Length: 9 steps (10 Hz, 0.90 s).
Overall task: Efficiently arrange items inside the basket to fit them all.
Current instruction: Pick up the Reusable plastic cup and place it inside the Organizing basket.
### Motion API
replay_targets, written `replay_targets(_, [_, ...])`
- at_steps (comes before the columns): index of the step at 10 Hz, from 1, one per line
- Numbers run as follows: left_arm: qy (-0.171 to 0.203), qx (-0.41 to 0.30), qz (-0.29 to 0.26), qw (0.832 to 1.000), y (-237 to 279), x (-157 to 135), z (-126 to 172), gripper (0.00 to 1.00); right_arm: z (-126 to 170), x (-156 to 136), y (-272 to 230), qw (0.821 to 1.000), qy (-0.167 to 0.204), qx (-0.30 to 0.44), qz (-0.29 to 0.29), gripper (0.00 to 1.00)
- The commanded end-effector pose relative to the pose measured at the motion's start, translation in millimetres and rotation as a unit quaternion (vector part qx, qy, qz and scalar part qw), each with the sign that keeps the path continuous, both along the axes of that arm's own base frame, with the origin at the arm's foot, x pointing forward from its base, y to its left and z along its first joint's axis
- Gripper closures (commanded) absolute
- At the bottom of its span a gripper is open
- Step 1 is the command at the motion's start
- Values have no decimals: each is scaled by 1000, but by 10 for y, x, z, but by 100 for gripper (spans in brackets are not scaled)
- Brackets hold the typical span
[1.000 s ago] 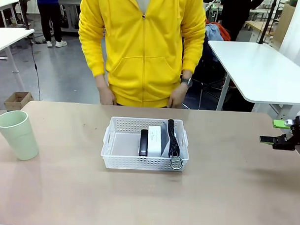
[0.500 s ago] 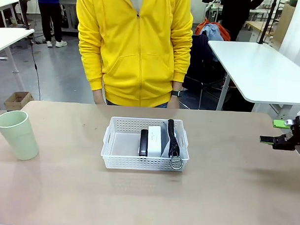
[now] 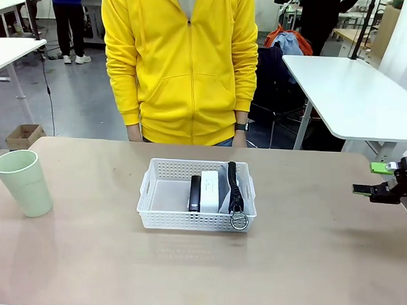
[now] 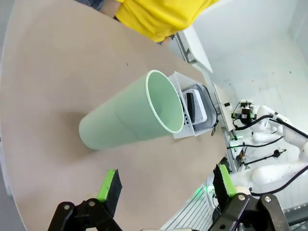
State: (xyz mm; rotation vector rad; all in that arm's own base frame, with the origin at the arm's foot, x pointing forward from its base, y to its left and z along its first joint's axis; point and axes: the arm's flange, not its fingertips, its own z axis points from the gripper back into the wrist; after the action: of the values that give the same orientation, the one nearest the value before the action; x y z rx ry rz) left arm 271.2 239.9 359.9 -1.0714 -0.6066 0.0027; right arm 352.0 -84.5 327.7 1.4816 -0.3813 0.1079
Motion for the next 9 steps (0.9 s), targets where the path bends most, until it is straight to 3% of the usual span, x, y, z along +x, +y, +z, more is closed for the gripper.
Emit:
replay_targets(1, [24,7,-20,999,-49,-19,10,0,14,-29,16,1000,-7,1,-1,0])
replay_targets(3, [5,2,-5,1000,-15,2,-7,0,14,-29,16,1000,-7,1,-1,0])
replay_targets(4, [-19,53,-60,997,-2,91,-24,0,14,-29,16,1000,-7,1,-1,0])
replay_targets(5, [-132,93,-115,980,39,121,-69,0,14,-29,16,1000,-7,1,-1,0])
replay_targets(6, [-217,110,-146,959,113,112,-129,0,14,-29,16,1000,-7,1,-1,0])
replay_targets(7, [-273,118,-174,939,171,148,-245,0,14,-29,16,1000,-7,1,-1,0])
replay_targets(9, [-323,199,-187,906,233,199,-406,0,14,-29,16,1000,-7,1,-1,0])
